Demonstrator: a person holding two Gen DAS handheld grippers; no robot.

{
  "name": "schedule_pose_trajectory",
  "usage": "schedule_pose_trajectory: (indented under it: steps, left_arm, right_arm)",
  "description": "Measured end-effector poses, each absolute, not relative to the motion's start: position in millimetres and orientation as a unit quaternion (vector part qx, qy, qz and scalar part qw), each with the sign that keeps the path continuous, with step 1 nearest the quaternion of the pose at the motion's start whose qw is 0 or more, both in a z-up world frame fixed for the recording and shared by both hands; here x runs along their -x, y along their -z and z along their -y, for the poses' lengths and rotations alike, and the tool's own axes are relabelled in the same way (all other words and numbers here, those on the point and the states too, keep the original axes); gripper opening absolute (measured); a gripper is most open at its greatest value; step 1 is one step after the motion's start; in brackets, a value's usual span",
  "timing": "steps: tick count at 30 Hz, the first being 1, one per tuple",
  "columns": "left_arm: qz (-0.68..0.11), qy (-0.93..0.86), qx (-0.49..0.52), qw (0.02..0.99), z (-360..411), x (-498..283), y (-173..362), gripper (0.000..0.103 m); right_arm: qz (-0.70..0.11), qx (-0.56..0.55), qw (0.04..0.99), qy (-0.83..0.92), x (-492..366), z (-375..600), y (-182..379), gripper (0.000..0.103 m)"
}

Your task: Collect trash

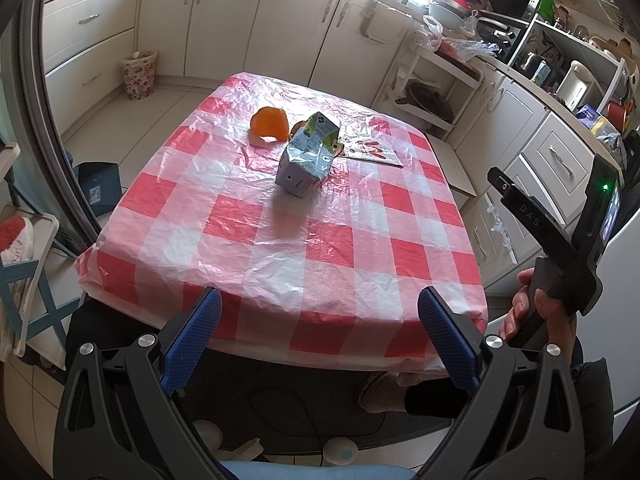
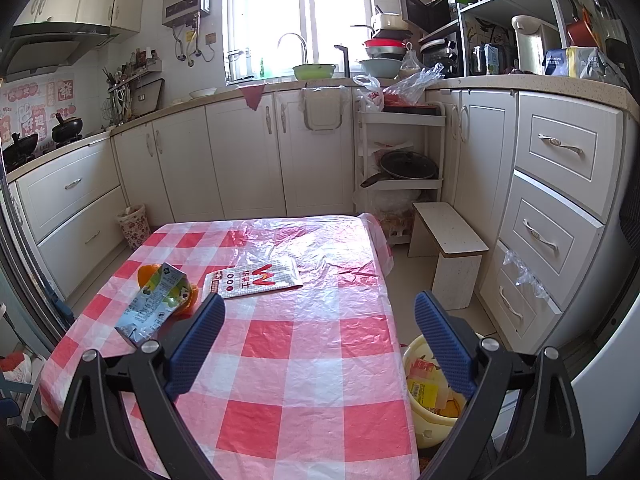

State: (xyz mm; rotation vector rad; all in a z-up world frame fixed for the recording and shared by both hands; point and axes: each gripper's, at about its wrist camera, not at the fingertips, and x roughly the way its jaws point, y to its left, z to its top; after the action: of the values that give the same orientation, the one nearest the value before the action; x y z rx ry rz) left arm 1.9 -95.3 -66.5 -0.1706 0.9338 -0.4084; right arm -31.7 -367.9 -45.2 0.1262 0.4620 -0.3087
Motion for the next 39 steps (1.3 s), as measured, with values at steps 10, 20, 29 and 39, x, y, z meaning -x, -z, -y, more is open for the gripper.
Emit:
schedule_pose_trajectory:
  steps: [10, 20, 29, 39]
  left_arm:
    - [-0.446, 0.195, 0.082, 0.869, 94.7, -1.1, 66.4, 0.095]
    - [-0.446, 0.195, 0.082, 0.87, 92.7, -1.2, 66.5, 0.095]
    - [-0.446, 0.195, 0.082, 0.87, 92.0, -0.5, 66.2, 0.095]
    - [-0.446, 0.194, 0.082, 0.87, 92.4, -0.6, 65.9, 0.095]
  right_arm:
    - [-0.228, -0.062, 0.96, 0.152, 31.7, 367.1, 45.3, 0.092]
    - [-0.228, -0.062, 0.96, 0.152, 31.1, 365.3, 45.7, 0.092]
    - [-0.228, -0.061, 0.96, 0.153, 31.1, 365.7, 45.5, 0.092]
    - [-0.229, -0.061, 0.96, 0.153, 31.2, 365.7, 45.6, 0.092]
